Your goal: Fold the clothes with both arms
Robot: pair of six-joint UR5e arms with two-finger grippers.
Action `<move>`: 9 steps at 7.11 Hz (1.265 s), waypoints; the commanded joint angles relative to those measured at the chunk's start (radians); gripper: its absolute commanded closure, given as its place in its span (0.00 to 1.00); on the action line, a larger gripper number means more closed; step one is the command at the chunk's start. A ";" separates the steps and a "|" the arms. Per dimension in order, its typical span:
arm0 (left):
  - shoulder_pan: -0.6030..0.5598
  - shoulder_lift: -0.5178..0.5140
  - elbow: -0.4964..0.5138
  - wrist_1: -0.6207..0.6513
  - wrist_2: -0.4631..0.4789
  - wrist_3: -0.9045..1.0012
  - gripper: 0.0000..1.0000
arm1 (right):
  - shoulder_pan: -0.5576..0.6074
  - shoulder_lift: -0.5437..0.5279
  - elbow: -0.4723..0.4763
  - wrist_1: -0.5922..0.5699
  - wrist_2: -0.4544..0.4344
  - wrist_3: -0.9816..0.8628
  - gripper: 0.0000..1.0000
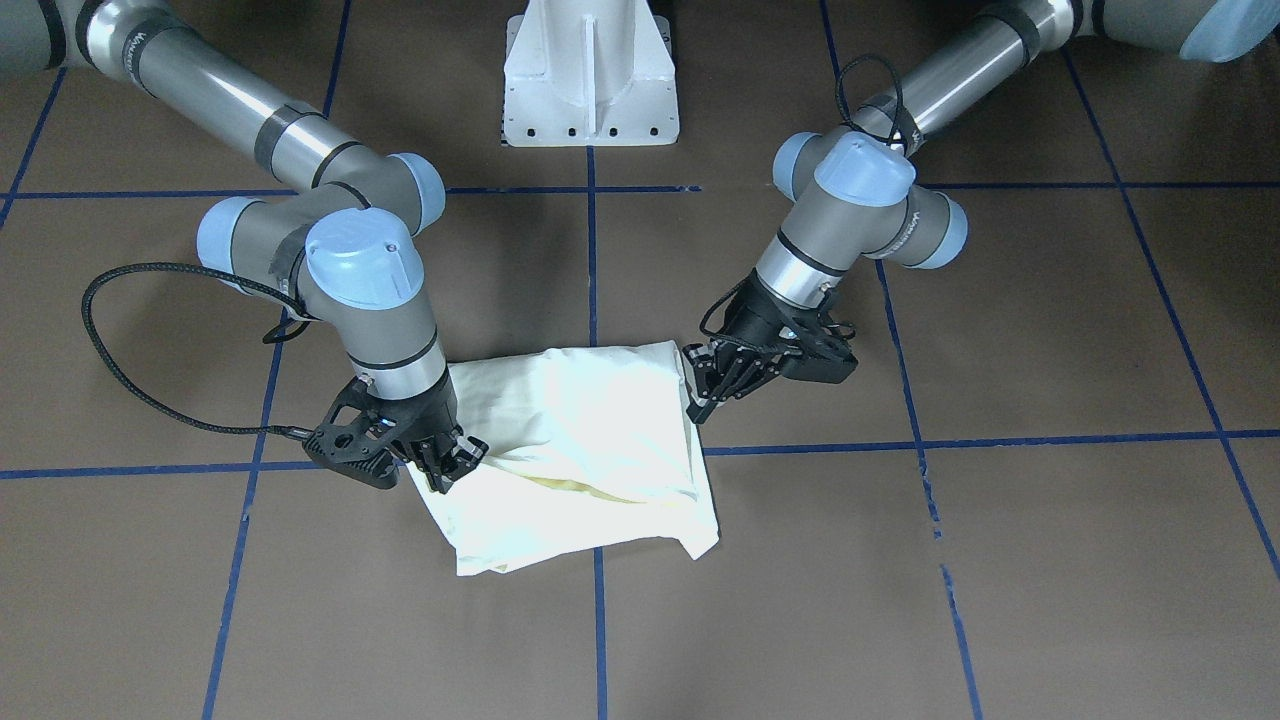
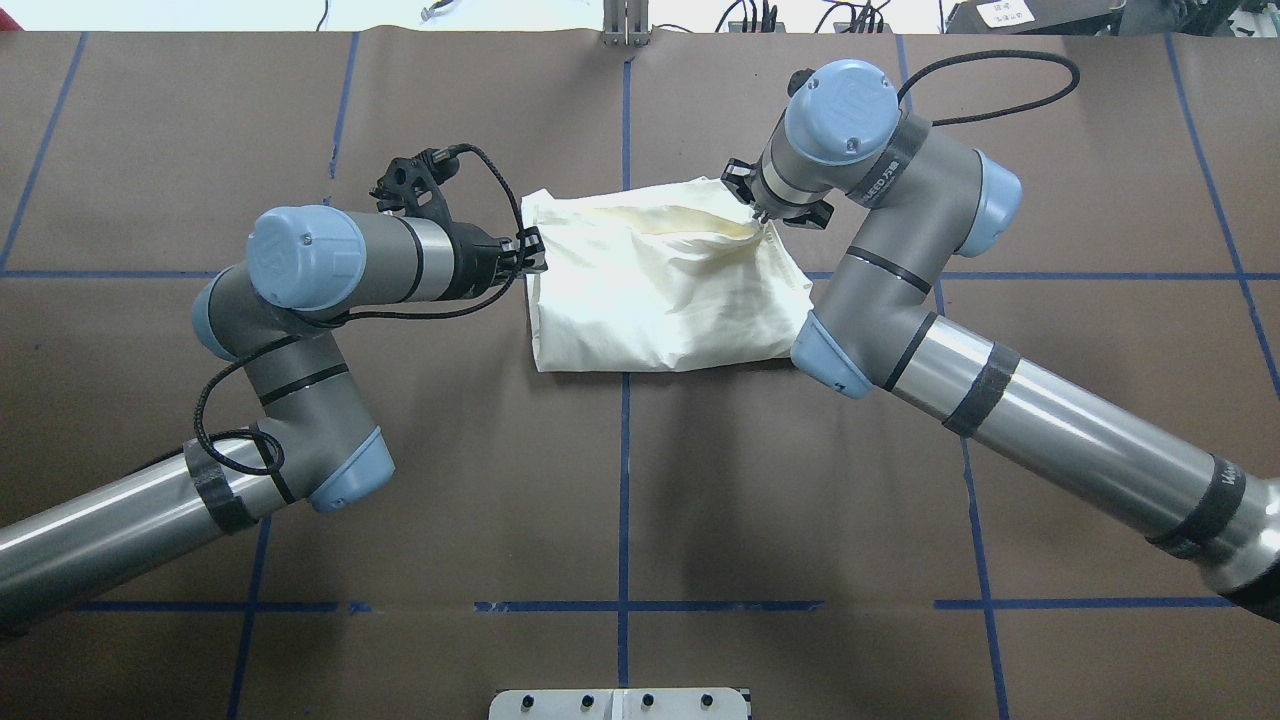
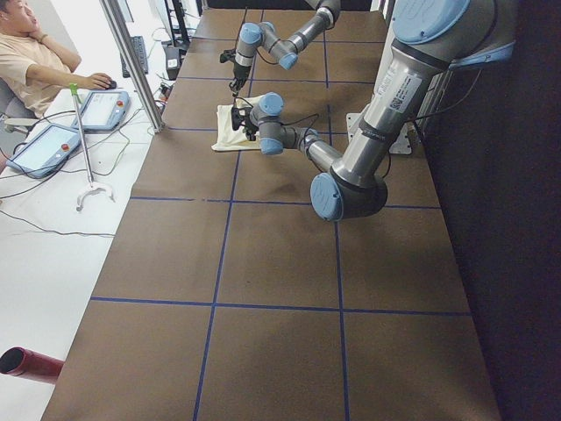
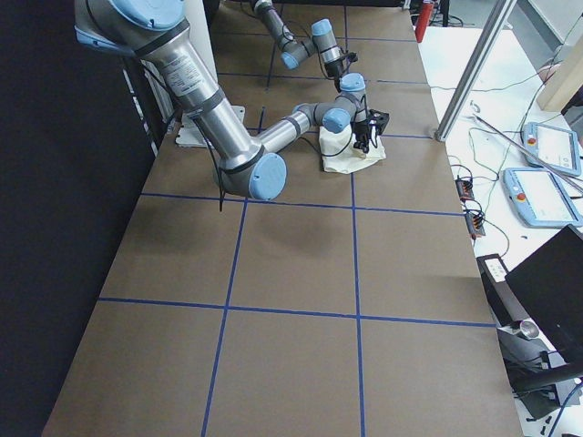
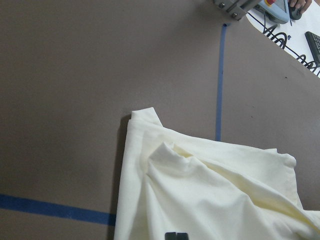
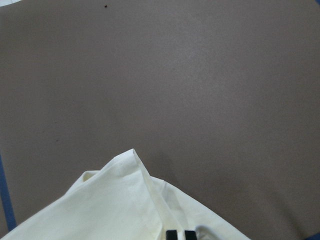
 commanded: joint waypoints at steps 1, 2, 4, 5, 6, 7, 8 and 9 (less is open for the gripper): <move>0.043 -0.006 -0.028 0.000 0.001 -0.001 1.00 | 0.023 0.009 0.009 0.000 0.020 0.000 0.01; 0.080 0.006 -0.025 0.005 0.003 0.001 1.00 | 0.051 0.003 0.032 -0.001 0.047 0.000 0.00; 0.101 0.009 0.010 0.009 0.009 0.007 1.00 | 0.094 -0.011 0.054 -0.001 0.149 -0.003 0.00; 0.098 0.035 0.006 0.009 0.003 0.012 1.00 | 0.095 -0.017 0.063 -0.001 0.149 -0.003 0.00; 0.088 0.038 0.021 0.008 0.007 0.016 1.00 | 0.095 -0.025 0.086 -0.004 0.147 -0.001 0.00; 0.065 0.038 0.030 0.012 0.004 0.082 1.00 | 0.094 -0.043 0.110 -0.006 0.147 -0.001 0.00; 0.053 0.038 0.032 0.011 0.003 0.093 1.00 | 0.094 -0.048 0.114 -0.004 0.149 -0.003 0.00; 0.049 0.041 0.030 0.012 0.001 0.093 1.00 | 0.095 -0.050 0.114 -0.004 0.149 -0.003 0.00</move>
